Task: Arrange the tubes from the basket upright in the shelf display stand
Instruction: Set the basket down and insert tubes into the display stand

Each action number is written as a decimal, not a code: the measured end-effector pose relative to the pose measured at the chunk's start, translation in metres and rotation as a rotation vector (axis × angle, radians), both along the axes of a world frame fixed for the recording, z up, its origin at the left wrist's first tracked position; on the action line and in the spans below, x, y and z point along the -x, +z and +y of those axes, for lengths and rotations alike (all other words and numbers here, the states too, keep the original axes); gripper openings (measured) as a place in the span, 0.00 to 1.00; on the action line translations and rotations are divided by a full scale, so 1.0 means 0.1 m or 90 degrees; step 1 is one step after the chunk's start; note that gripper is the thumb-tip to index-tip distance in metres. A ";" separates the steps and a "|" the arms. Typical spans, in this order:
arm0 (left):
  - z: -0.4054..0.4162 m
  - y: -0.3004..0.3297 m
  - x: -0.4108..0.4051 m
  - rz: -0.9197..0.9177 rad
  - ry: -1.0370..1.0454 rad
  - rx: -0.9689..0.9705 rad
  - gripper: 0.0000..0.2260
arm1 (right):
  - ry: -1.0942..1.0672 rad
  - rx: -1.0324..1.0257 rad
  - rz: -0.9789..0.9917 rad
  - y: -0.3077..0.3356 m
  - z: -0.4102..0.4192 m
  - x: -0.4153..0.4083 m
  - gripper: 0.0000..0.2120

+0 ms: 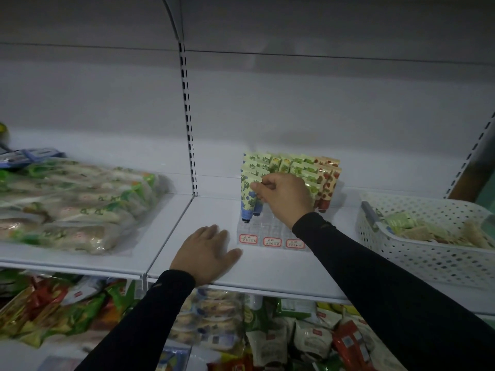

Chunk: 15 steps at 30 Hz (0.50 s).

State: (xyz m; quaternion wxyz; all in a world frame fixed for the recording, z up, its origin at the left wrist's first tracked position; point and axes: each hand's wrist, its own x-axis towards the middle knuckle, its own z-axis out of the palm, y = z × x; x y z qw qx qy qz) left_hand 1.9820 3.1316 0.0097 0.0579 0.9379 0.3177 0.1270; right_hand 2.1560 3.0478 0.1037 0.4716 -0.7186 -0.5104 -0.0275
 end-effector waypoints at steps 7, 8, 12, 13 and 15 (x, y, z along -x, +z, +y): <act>-0.01 0.02 -0.01 0.004 0.005 -0.003 0.39 | 0.002 0.034 -0.018 0.03 0.04 0.03 0.17; -0.01 0.02 -0.01 0.005 0.008 0.000 0.39 | -0.002 0.036 -0.021 0.02 0.04 0.03 0.16; 0.01 -0.02 -0.02 -0.001 0.004 -0.011 0.34 | -0.005 0.034 -0.016 0.00 0.05 0.02 0.16; 0.02 -0.02 -0.01 0.000 0.004 -0.010 0.34 | -0.003 0.037 -0.018 0.00 0.05 0.02 0.15; 0.01 -0.01 -0.01 0.003 0.009 -0.005 0.38 | 0.000 0.041 -0.023 0.02 0.06 0.01 0.15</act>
